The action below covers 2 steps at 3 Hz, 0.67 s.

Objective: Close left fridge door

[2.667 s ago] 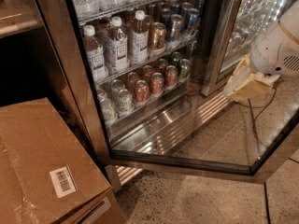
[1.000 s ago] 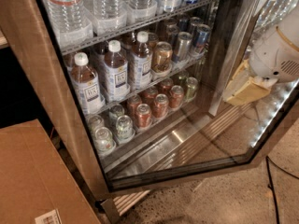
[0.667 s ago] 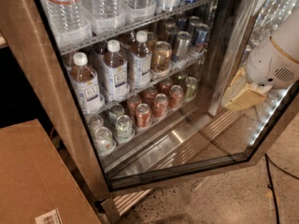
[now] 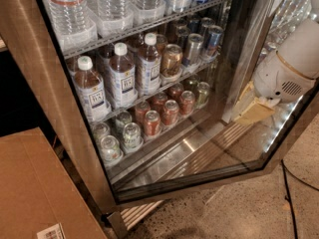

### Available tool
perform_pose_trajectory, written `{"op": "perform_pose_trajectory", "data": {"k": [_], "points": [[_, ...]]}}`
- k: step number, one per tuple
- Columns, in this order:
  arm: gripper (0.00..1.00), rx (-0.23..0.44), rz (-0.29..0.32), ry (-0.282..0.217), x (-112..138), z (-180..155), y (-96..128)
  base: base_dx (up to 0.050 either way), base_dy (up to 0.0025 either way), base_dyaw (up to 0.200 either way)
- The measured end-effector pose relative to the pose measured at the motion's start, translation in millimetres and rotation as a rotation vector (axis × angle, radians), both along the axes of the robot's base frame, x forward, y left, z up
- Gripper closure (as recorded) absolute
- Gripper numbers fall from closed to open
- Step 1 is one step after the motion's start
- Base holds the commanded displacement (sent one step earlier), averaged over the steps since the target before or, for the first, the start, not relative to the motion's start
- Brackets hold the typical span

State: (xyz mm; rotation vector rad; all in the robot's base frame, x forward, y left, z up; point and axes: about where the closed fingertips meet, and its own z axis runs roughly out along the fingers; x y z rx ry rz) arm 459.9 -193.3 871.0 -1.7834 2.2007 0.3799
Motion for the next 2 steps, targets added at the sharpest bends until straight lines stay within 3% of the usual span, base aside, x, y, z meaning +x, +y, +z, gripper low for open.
{"op": "perform_pose_trajectory", "data": {"k": [2], "points": [[1.0, -0.001, -0.014, 0.006, 10.4, 7.6, -2.7, 0.0, 0.0, 0.0]]}}
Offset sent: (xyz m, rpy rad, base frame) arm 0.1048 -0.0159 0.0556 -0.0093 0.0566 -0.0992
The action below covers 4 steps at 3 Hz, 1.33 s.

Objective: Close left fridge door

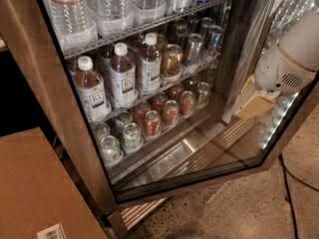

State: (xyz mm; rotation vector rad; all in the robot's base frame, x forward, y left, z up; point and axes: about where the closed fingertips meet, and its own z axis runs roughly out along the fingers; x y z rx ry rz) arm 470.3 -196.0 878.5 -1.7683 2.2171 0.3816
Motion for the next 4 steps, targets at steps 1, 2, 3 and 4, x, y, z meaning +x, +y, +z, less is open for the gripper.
{"op": "perform_pose_trajectory", "data": {"k": [1, 2, 3, 4], "points": [[1.0, -0.013, -0.022, 0.014, 14, 7, -3, 0.0, 0.0, 0.0], [1.0, -0.013, -0.022, 0.014, 13, 7, -3, 0.0, 0.0, 0.0], [1.0, -0.029, -0.052, 0.033, 32, 15, -8, 0.0, 0.0, 0.0], [1.0, -0.032, -0.056, 0.036, 32, 16, -9, 0.0, 0.0, 0.0]]}}
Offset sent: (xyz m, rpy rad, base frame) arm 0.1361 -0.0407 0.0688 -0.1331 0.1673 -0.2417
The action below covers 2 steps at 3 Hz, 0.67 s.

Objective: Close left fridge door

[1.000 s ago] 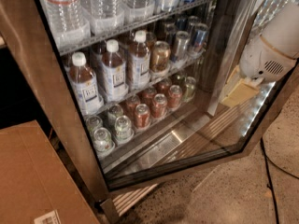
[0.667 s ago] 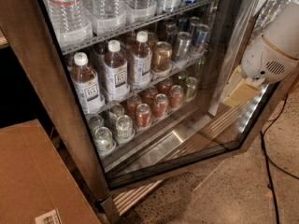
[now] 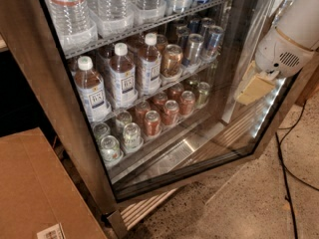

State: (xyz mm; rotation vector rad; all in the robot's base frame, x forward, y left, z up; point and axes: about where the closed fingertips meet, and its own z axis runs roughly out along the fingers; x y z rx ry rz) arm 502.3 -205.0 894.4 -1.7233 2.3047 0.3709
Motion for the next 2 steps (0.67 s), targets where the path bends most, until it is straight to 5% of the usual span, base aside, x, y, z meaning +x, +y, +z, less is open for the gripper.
{"op": "perform_pose_trajectory", "data": {"k": [1, 2], "points": [[1.0, -0.027, -0.036, 0.053, 14.0, -10.4, -3.3, 0.0, 0.0, 0.0], [1.0, -0.027, -0.036, 0.053, 14.0, -10.4, -3.3, 0.048, 0.00004, -0.001]]}}
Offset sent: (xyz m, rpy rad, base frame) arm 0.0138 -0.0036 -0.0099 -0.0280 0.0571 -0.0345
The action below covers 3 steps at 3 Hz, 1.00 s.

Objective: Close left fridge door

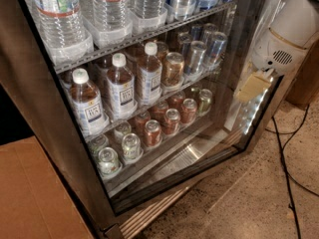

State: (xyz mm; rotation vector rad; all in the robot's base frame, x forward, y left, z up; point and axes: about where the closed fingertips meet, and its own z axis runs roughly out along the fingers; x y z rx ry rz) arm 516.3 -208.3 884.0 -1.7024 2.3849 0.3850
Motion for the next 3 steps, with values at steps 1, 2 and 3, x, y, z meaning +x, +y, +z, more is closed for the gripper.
{"op": "perform_pose_trajectory", "data": {"k": [1, 2, 3], "points": [[1.0, 0.0, 0.0, 0.0, 0.0, 0.0, 0.0, 0.037, 0.00246, 0.132], [1.0, 0.0, 0.0, 0.0, 0.0, 0.0, 0.0, 0.0, 0.0, 0.0], [0.82, 0.0, 0.0, 0.0, 0.0, 0.0, 0.0, 0.0, 0.0, 0.0]]}}
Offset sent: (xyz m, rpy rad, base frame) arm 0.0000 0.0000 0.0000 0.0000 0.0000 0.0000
